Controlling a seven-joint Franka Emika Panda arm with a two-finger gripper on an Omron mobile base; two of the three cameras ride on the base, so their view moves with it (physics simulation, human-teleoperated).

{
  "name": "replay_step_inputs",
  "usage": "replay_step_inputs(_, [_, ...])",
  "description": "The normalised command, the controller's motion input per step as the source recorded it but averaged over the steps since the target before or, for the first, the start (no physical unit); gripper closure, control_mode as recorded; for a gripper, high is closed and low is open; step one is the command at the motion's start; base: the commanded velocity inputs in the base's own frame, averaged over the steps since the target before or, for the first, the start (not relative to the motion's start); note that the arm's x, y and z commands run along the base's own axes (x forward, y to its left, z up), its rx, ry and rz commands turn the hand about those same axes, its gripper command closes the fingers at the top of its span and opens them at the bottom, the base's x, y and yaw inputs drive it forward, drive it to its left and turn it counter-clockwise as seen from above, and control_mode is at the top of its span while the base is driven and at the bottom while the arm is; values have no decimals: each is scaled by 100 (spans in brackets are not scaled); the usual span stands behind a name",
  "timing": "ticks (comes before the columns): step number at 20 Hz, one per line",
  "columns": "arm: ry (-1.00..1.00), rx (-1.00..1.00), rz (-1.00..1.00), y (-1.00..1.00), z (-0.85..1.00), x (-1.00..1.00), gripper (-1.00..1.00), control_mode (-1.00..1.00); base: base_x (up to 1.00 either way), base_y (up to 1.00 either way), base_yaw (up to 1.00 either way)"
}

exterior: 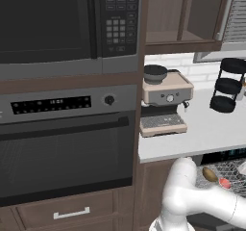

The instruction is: Pick up the cup and bowl from the counter, place them in the dishwasher, and close the dishwasher door.

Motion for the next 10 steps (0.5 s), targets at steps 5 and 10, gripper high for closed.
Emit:
replay_step_inputs(5, [0,0,0,-6,-10,-57,-100,-100,0,0,0])
replay_step_inputs(10, [0,0,0,0,-56,15,-100,-100,0,0,0])
